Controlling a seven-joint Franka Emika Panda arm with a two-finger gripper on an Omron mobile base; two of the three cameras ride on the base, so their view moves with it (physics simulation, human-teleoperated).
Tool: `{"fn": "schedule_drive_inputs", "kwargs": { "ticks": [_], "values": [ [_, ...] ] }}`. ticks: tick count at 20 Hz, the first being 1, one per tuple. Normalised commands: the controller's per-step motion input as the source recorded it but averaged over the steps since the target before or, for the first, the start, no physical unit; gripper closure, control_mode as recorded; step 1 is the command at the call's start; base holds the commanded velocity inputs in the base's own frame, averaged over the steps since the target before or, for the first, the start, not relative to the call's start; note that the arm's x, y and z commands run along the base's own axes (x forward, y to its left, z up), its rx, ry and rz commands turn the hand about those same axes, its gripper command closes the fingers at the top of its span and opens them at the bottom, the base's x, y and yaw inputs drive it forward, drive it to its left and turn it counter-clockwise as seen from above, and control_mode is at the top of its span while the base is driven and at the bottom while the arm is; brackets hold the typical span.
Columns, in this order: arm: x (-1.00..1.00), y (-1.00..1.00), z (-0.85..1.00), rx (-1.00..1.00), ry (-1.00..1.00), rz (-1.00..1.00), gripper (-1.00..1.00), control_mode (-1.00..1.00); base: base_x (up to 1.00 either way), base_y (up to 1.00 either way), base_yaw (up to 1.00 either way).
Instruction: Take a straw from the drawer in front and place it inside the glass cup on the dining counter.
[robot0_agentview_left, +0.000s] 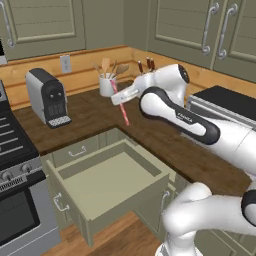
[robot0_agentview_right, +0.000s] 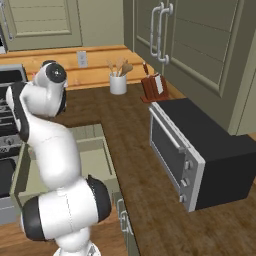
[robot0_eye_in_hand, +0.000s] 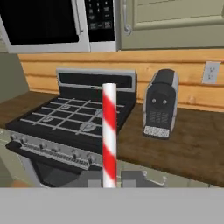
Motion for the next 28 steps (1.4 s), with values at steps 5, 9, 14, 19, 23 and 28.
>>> {"fn": "schedule_drive_inputs", "kwargs": {
  "ticks": [5,9,14,19,23,28],
  "values": [
    [-0.65,-0.54,-0.12,0.0,0.18,-0.22,1.0,-1.0,0.0,0.0,0.0],
    [-0.22,-0.62,0.0,0.0,0.28,-0.27,1.0,-1.0,0.0,0.0,0.0],
    [-0.22,-0.55,-0.04,0.0,0.31,-0.24,1.0,-1.0,0.0,0.0,0.0],
    [-0.09,-0.42,-0.26,0.0,0.26,-0.17,1.0,-1.0,0.0,0.0,0.0],
    [-0.18,-0.09,-0.08,0.0,0.06,-0.05,1.0,1.0,-0.44,-0.11,-0.05],
    [0.0,0.0,0.0,0.0,0.0,0.0,1.0,1.0,-1.0,-0.06,-0.1]
  ]
}}
